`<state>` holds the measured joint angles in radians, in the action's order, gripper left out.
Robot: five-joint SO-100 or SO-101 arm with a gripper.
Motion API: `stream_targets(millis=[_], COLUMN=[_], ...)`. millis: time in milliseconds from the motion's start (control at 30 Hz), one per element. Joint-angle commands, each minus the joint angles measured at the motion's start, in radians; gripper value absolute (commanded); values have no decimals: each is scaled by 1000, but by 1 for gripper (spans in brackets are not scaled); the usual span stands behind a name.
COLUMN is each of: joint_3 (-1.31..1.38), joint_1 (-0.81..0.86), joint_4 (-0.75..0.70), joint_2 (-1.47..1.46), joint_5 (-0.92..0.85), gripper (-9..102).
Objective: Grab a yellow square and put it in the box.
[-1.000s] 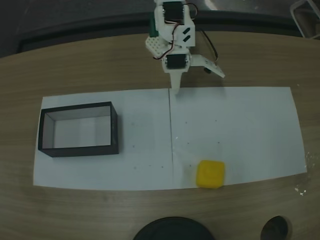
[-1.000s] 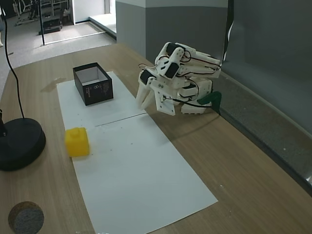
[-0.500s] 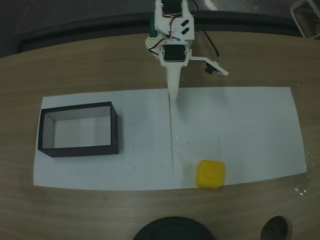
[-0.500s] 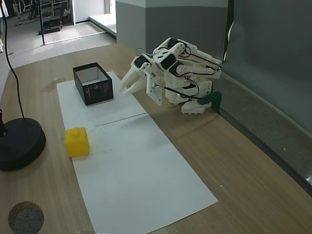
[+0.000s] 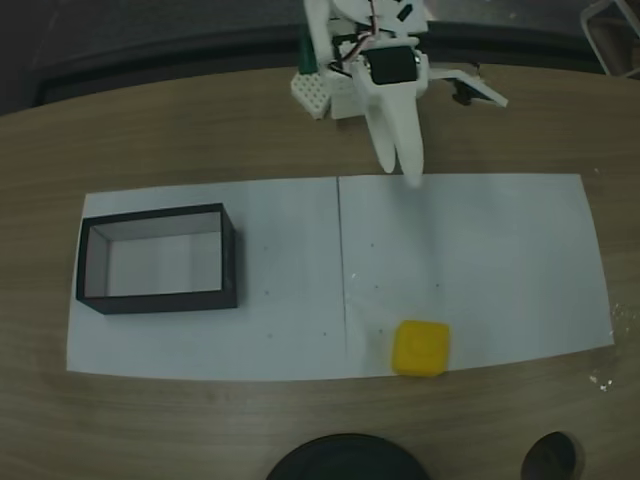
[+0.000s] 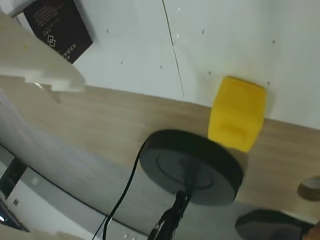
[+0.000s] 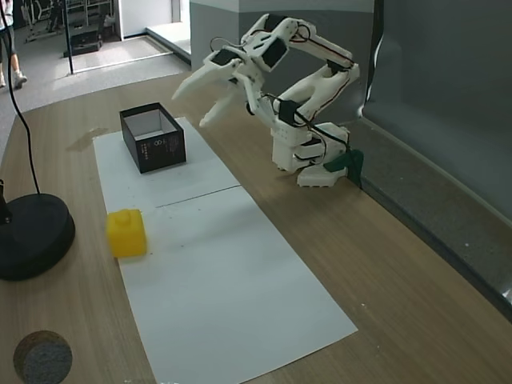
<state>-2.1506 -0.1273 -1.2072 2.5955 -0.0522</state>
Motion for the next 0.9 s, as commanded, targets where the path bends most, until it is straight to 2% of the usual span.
stream_targets(millis=[0, 200, 467, 667, 867], joint_3=[282, 741, 1238, 1508, 1634], joint_1=[-11, -17, -23, -29, -71], joint_4=[-106, -267, -443, -514, -517], joint_2=[-370, -795, -1200, -1447, -1572], joint_5=[6, 6, 41, 41, 35], gripper=[33, 34, 34, 34, 34])
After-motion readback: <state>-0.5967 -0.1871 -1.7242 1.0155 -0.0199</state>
